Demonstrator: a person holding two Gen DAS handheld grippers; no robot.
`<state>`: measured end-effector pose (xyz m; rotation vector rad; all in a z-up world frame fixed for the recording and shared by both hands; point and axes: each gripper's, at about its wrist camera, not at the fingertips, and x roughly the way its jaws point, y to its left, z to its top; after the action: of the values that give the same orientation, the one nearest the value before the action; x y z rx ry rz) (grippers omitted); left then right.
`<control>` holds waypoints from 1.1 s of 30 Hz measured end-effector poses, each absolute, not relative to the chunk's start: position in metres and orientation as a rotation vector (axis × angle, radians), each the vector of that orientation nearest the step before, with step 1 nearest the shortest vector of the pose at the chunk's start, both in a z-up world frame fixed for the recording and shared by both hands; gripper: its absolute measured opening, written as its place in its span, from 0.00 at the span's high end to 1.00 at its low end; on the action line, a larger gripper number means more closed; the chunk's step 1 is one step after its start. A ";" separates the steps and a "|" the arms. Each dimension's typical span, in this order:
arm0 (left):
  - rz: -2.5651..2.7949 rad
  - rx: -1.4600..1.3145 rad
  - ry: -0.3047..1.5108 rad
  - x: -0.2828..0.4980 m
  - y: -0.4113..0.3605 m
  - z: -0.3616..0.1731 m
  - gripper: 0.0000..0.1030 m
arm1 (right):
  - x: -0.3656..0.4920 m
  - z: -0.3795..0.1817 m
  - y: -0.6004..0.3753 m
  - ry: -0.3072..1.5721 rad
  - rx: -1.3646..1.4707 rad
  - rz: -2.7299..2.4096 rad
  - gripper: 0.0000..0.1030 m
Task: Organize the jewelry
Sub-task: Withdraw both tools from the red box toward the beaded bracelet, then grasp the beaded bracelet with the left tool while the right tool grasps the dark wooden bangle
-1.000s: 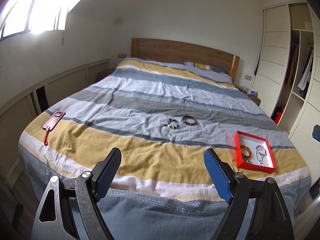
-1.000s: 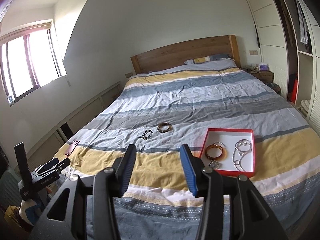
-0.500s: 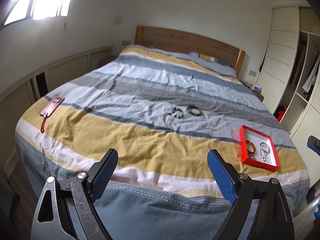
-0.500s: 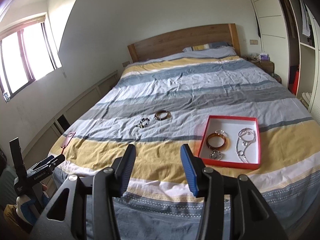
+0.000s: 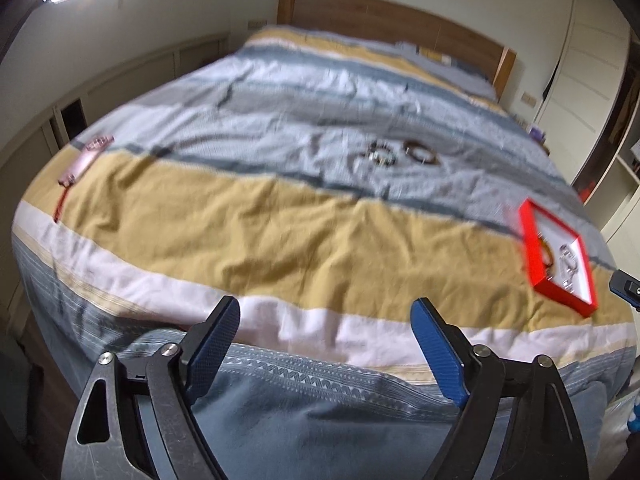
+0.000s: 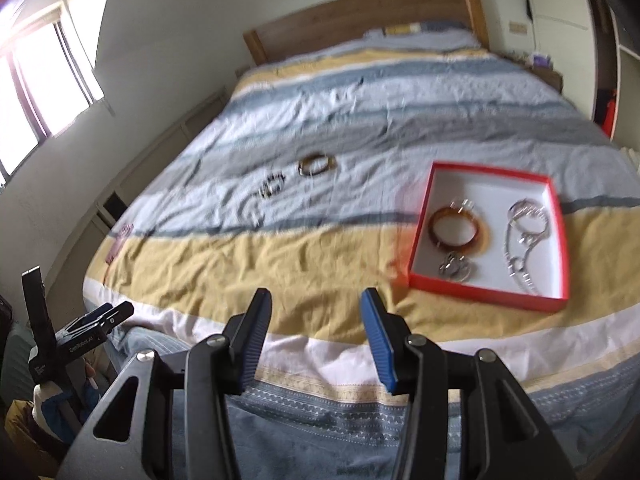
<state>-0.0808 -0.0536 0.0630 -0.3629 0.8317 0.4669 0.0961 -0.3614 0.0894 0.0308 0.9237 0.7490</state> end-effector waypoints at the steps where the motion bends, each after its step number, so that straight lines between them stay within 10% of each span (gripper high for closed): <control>1: 0.466 -0.371 0.852 -0.074 -0.050 0.054 0.18 | 0.101 0.084 -0.356 0.939 0.023 0.752 0.57; 33: 0.326 -0.231 1.028 0.270 0.073 -0.029 0.42 | 0.386 -0.012 -0.131 1.058 -0.063 0.776 0.57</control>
<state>0.2700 0.0734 -0.0291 -0.2313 1.0277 0.3262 0.3863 -0.1310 -0.0116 -0.0628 1.0579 0.7758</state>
